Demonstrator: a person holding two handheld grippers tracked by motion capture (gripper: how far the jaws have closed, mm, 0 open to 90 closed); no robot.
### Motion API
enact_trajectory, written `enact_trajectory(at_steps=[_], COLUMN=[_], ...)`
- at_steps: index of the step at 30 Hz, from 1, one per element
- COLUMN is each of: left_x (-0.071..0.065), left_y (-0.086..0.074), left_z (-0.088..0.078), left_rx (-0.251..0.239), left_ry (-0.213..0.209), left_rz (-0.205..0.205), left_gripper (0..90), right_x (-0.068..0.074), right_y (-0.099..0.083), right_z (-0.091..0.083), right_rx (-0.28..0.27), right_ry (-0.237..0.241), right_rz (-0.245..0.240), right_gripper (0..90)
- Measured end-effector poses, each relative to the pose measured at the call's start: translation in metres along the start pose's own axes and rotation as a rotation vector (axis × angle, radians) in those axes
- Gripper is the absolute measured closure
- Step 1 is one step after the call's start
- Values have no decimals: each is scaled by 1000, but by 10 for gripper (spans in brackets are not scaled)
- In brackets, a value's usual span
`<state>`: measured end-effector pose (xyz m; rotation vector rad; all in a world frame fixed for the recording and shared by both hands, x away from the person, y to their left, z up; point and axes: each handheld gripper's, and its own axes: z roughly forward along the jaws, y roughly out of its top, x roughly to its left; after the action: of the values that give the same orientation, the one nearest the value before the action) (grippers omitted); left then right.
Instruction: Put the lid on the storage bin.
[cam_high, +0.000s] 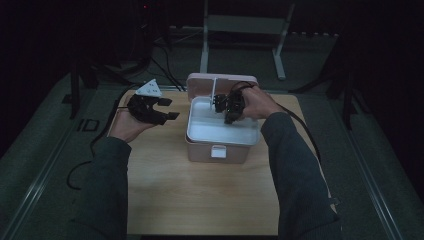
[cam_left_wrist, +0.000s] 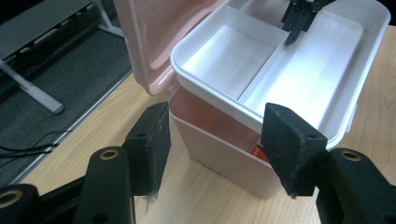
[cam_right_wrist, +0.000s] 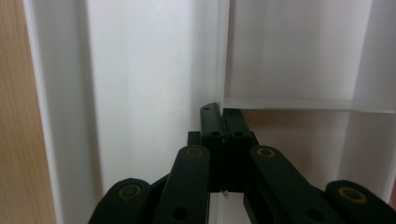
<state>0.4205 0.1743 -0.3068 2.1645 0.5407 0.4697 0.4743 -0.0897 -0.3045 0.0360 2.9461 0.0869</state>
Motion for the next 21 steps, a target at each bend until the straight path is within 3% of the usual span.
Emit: enact_trajectory(at_steps=[21], left_x=[-1], left_y=[0], left_z=[2], left_rx=[0], left_ry=[-5], left_rz=[5], left_gripper=[423], right_x=[-2], right_y=[7], right_z=[10], right_rx=[-10], right_ry=[-17], right_rz=[0], right_gripper=[896])
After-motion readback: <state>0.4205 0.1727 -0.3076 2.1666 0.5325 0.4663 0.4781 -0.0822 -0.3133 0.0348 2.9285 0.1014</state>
